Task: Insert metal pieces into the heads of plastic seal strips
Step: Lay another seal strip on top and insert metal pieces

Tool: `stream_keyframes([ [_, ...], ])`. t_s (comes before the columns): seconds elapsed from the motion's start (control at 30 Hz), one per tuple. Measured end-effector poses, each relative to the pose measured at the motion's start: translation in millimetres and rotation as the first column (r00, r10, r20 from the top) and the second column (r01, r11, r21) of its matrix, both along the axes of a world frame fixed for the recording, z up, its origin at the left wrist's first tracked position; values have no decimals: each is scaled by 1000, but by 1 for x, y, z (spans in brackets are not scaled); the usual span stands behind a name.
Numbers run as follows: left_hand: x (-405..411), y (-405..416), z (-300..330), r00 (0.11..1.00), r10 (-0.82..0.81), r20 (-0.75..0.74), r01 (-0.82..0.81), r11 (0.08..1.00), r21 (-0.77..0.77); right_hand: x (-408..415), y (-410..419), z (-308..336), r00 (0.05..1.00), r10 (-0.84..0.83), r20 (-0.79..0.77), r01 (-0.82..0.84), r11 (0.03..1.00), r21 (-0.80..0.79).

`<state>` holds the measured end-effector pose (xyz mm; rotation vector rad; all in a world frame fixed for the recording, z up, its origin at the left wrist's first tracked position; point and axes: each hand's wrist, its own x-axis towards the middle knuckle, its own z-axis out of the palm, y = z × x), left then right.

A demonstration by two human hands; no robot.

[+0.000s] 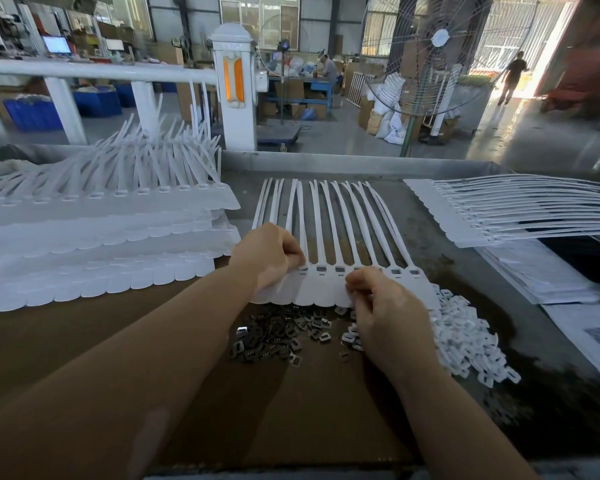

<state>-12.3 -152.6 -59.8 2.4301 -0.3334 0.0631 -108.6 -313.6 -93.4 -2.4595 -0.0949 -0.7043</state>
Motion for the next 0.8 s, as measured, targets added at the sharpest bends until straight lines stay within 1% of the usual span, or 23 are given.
stream_keyframes([
  [0.07, 3, 0, 3, 999, -14, -44, 14, 1000, 4, 0, 0, 0, 1000, -2, 6, 2, 1000, -13],
  [0.17, 6, 2, 5, 994, -39, -100, 34, 998, -52, 0, 0, 0, 1000, 0, 19, 0, 1000, -18],
  [0.3, 7, 3, 2, 991, -94, -93, 88, 993, -74, 0, 0, 1, 1000, 1, 15, 0, 1000, -19],
  [0.47, 6, 3, 5, 986, -160, -50, 161, 986, 32, 0, -1, 0, 1000, -6, 16, 6, 1000, -23],
  [0.6, 5, 1, 6, 991, -124, -47, 125, 992, 11, 1, 0, 0, 1000, -4, 21, 5, 1000, -25],
  [0.8, 6, -2, 7, 992, -64, -112, 59, 997, -49, 2, 0, 0, 1000, -5, 12, 5, 1000, -21],
])
